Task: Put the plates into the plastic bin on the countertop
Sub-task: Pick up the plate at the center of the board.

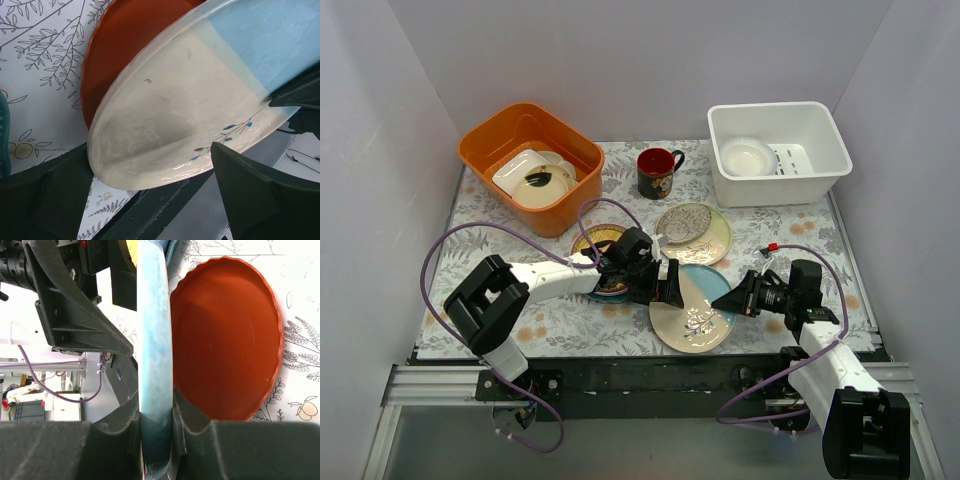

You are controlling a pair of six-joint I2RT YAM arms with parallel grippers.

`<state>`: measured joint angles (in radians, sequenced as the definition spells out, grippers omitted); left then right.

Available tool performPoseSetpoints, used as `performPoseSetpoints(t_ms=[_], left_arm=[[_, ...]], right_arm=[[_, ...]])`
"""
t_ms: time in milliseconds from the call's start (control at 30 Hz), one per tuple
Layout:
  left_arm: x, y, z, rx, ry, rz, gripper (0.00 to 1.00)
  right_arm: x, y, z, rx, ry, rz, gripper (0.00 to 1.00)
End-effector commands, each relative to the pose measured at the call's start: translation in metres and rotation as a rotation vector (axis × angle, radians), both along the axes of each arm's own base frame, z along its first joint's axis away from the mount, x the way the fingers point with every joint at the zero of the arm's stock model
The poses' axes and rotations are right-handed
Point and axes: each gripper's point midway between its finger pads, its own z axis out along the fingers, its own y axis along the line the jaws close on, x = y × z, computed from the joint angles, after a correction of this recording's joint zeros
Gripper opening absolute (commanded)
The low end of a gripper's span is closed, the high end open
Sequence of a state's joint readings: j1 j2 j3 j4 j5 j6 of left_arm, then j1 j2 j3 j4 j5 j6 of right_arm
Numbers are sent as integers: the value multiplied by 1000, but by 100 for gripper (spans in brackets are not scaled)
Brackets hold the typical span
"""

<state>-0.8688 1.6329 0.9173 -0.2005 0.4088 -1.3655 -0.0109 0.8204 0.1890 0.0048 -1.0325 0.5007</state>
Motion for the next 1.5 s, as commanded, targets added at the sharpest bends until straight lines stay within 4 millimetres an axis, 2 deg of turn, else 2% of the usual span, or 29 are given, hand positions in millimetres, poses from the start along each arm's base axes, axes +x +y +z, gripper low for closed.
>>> performPoseSetpoints(t_ms=[0,67,600,1000,1467], left_arm=[[4,-28,44,-146,-72,-62,95],[4,-28,45,-145,-76,-64,98],[13,-21,61,-125,-147,-33,98],[22,-14,74,-107,-212,2,98],[53,-3,97,-11,-355,81,98]], right_arm=[[2,5,24,34,-73,62,1],[3,5,25,33,-77,59,1],[6,5,32,36,-91,54,1],[12,9,65,106,-135,71,1],[25,9,87,109,-169,81,1]])
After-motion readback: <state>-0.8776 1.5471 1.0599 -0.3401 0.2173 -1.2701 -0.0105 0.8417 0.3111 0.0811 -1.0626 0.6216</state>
